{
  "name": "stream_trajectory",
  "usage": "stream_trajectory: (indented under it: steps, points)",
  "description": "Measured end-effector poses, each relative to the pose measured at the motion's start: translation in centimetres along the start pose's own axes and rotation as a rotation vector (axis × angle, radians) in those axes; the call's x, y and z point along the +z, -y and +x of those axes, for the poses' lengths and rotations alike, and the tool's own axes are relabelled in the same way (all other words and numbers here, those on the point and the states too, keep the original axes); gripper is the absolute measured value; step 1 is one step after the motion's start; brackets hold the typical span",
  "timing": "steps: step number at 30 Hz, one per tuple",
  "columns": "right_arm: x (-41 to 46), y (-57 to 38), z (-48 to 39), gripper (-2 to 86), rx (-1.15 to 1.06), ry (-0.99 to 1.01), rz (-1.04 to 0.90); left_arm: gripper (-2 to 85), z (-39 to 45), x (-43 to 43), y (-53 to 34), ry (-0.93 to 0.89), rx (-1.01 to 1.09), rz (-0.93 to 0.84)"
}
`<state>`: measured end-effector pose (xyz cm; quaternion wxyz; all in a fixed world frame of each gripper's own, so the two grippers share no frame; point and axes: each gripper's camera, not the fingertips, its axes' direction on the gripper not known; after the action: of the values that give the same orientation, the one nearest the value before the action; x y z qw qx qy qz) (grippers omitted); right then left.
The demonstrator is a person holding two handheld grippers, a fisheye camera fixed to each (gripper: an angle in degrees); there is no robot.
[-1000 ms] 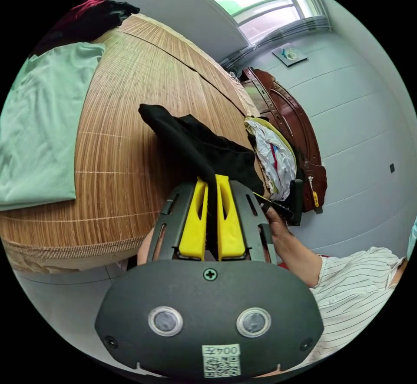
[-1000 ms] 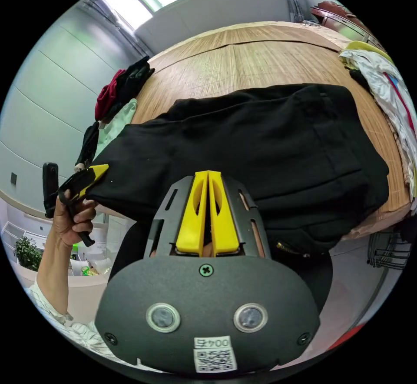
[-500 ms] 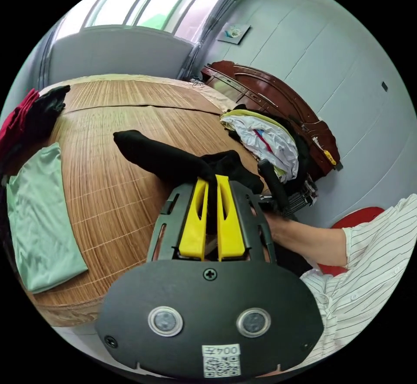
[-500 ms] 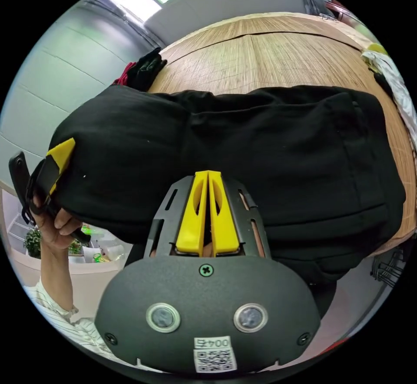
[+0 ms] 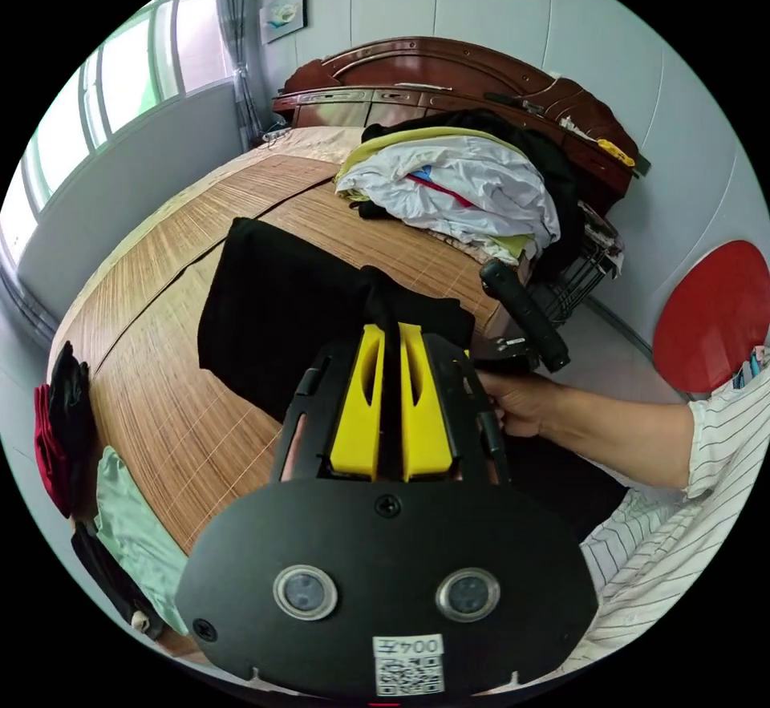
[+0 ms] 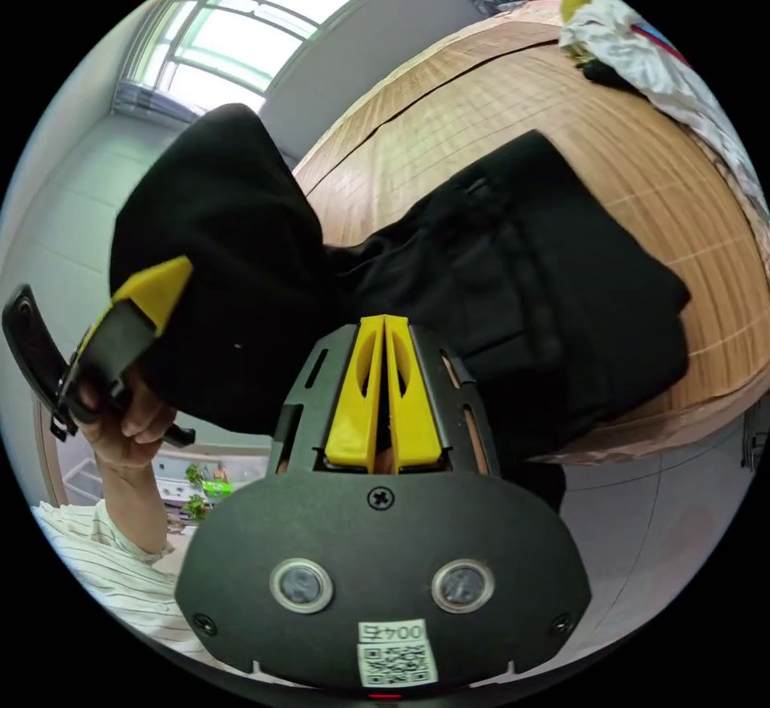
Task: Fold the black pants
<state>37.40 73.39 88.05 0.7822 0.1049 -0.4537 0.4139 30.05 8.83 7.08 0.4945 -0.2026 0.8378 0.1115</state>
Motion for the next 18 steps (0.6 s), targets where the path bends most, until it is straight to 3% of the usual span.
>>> stream_trajectory:
  steps: [6, 15, 18]
  points:
    - [-2.7, 0.2, 5.1, -0.7, 0.082, 0.082, -0.003, 2.6, 3.6, 9.6, 3.6, -0.046, 0.017, -0.121]
    - [-4.8, 0.0, 3.2, -0.7, 0.093, 0.113, 0.074, 4.3, 4.0, 11.6, 7.5, -0.093, -0.101, -0.193]
    - [-6.8, -2.1, 4.1, -0.7, 0.188, 0.09, 0.227, 6.7, 4.6, 15.3, 8.3, -0.185, -0.132, -0.253]
